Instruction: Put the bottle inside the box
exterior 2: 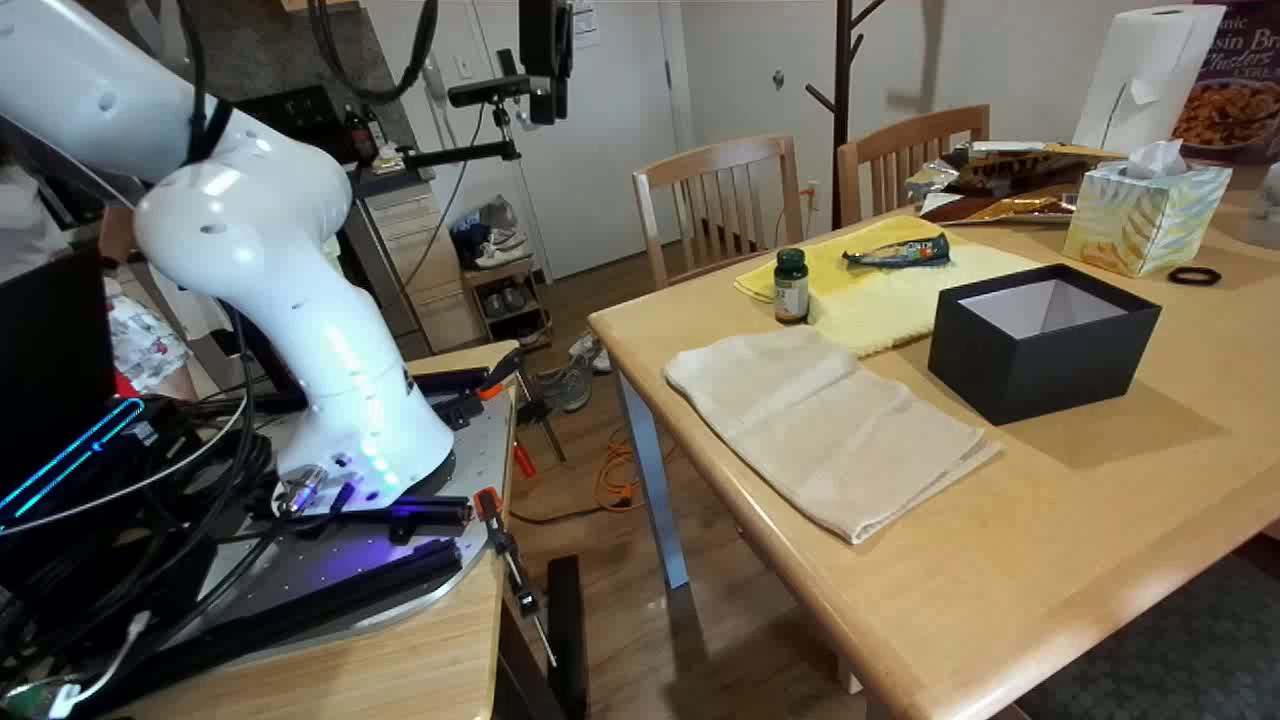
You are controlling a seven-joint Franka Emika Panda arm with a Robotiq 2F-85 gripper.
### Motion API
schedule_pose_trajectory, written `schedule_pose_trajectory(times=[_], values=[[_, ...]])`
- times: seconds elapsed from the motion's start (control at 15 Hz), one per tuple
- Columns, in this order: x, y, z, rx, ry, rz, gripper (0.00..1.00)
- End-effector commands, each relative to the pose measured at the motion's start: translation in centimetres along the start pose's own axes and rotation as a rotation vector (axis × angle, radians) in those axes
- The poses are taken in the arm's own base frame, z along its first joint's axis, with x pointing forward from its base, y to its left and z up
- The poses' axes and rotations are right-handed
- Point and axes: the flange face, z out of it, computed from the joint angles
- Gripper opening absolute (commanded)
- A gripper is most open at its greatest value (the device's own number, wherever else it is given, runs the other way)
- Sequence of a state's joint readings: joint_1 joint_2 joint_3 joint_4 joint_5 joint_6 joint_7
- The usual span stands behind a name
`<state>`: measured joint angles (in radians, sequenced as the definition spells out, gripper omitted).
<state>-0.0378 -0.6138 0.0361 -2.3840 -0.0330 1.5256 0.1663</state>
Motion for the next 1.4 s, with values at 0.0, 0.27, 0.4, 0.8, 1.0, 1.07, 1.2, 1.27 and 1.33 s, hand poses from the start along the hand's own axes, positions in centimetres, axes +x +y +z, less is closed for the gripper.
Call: schedule_pose_trajectory(times=[0.0,0.27,0.4,0.8,1.0,1.07,1.2,1.27,1.33], values=[[0.0,0.0,0.0,0.000,-0.001,0.000,1.00],[0.0,0.0,0.0,0.000,-0.001,0.000,1.00],[0.2,0.0,-0.1,0.008,0.008,-0.007,1.00],[2.5,-1.2,-1.7,0.062,0.239,-0.080,1.00],[4.5,-2.5,-2.1,0.126,0.338,-0.139,1.00],[5.4,-3.0,-2.1,0.142,0.360,-0.152,1.00],[7.2,-4.0,-2.0,0.170,0.396,-0.193,1.00],[8.1,-4.5,-1.8,0.179,0.408,-0.215,1.00],[8.9,-5.0,-1.5,0.180,0.409,-0.237,1.00]])
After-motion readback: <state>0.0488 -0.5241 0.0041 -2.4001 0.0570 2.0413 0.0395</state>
